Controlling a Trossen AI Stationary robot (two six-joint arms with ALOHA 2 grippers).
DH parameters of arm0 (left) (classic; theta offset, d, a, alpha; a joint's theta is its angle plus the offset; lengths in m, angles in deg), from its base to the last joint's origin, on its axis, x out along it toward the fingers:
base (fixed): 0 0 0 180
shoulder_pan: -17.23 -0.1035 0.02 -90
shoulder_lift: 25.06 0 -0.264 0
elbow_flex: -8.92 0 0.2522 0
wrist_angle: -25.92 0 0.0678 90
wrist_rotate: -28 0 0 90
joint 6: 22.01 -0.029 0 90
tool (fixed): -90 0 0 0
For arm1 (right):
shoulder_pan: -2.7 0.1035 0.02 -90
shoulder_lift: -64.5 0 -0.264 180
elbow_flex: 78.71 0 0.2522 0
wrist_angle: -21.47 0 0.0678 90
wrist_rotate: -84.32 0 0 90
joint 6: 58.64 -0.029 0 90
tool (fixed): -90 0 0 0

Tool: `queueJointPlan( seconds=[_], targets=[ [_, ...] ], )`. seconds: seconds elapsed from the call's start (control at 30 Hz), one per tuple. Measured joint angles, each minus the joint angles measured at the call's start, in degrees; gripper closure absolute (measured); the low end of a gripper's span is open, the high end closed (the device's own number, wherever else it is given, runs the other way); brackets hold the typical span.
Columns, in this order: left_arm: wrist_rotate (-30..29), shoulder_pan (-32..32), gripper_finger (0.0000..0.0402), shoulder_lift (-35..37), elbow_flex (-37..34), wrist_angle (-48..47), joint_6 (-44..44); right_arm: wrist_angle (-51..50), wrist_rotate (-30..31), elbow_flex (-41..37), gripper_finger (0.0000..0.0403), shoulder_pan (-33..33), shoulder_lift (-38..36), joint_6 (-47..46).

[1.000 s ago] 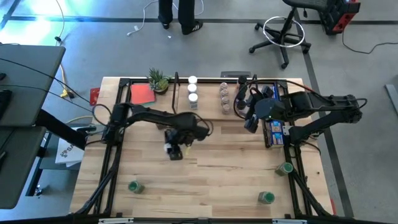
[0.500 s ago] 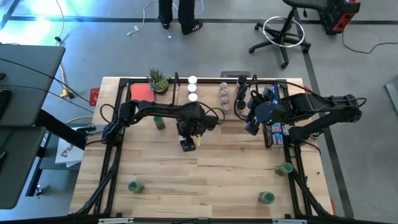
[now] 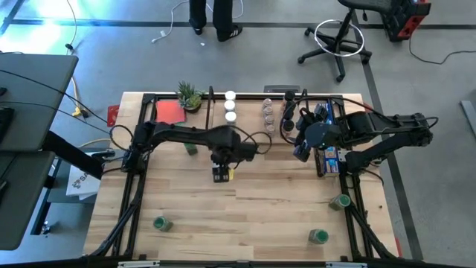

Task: Shelf spices
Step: Put the white seasoning bottle on the shelf, aligned with the other white seasoning bottle

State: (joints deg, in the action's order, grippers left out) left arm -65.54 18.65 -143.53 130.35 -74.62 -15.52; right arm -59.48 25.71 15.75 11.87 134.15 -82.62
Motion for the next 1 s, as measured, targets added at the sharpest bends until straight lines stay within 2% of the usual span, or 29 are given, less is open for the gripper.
queueJointPlan(
  seconds=[0.17,0.47,0.83,1.0],
  targets=[
    [-1.74,1.36,0.0143,4.58,-7.78,7.10,-1.99,-0.72,-0.24,0.00,0.0128,0.00,0.00,-0.90],
    [-5.39,2.46,0.0147,10.45,-16.61,17.13,2.87,-1.18,-0.37,0.00,0.0128,0.00,0.00,-1.55],
    [-7.51,3.64,0.0203,10.65,-17.74,21.40,2.98,-1.17,-0.37,0.00,0.0128,0.00,0.00,-1.70],
    [-7.56,3.64,0.0206,10.74,-17.74,21.39,4.28,-1.18,-0.37,0.00,0.0128,0.00,0.00,-1.70]
  ],
)
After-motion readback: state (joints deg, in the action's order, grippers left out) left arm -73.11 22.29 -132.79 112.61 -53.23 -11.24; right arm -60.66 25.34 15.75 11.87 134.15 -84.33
